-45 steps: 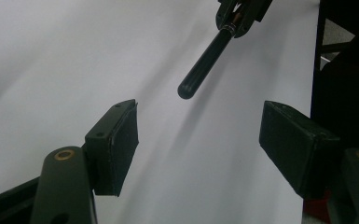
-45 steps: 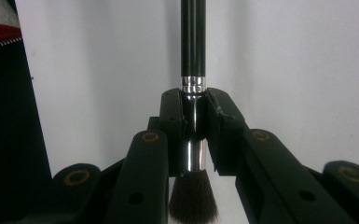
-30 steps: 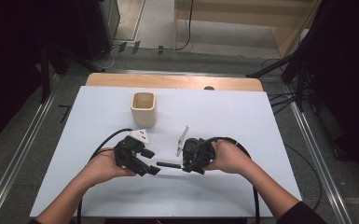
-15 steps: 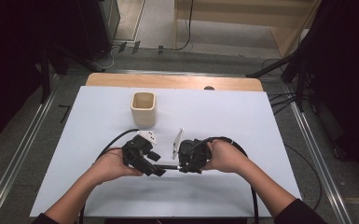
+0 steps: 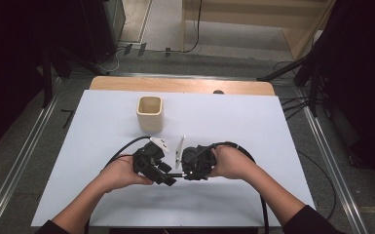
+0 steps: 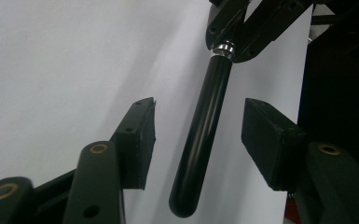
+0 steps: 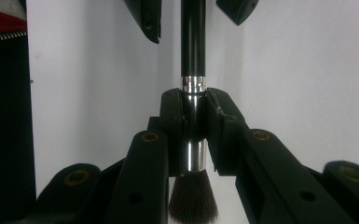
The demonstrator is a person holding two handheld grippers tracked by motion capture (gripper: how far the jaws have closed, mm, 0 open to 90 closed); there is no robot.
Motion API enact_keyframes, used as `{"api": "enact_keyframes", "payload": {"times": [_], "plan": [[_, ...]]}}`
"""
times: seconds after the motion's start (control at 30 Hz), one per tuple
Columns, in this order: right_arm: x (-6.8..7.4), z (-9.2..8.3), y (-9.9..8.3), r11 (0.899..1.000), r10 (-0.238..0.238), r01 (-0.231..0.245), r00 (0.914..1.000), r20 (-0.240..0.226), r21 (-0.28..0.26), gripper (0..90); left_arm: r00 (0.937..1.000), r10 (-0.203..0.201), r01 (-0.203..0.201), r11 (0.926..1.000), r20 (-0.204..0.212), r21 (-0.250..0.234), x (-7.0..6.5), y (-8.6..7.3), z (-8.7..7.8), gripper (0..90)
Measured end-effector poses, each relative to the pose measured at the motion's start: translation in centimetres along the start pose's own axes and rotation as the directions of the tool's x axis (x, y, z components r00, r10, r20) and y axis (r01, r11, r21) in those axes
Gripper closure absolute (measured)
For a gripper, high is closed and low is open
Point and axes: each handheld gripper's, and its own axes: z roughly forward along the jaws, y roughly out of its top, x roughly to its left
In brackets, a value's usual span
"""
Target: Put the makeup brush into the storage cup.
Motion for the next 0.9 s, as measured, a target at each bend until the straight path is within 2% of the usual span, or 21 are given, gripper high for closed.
{"api": "enact_keyframes", "payload": {"times": [0.1,0.13,0.17,0.2,0.33,0.53,0.7,0.9], "plan": [[0.03,0.09,0.1,1.0,-0.006,0.006,1.0,0.002,0.0,79.1,0.9999,-0.01,0.01,0.9999,0.01,0.011,0.04,0.05,0.28,49.6],[0.04,0.1,0.13,1.0,-0.008,0.008,1.0,0.004,0.002,79.1,0.9998,0.0,0.0,0.9994,0.018,0.034,0.15,0.08,0.29,50.9],[0.11,0.17,0.19,1.0,-0.007,0.007,1.0,0.004,0.002,79.1,0.9995,-0.023,0.023,0.9995,0.023,0.023,0.03,0.07,0.52,53.1],[0.1,0.21,0.23,1.0,-0.027,0.027,0.9996,0.007,-0.004,79.1,0.9995,-0.017,0.016,0.9992,0.027,0.036,0.09,0.09,0.5,55.0],[0.37,0.23,0.38,0.999,-0.049,0.049,0.9988,0.01,-0.014,79.1,0.998,-0.033,0.031,0.9985,0.053,0.045,-0.03,0.13,0.81,62.7],[0.52,0.21,0.43,0.997,-0.074,0.074,0.9972,0.009,-0.015,79.1,0.9952,-0.039,0.033,0.9977,0.09,0.059,0.06,0.16,0.95,71.5],[0.73,0.19,0.35,0.997,-0.075,0.075,0.9972,0.006,-0.01,79.0,0.9932,-0.028,0.021,0.9976,0.113,0.065,0.31,0.16,0.98,75.0],[0.83,0.1,0.22,0.995,-0.101,0.101,0.9948,0.012,-0.017,78.8,0.9899,-0.024,0.016,0.9983,0.139,0.056,0.26,0.1,0.97,77.3]]}}
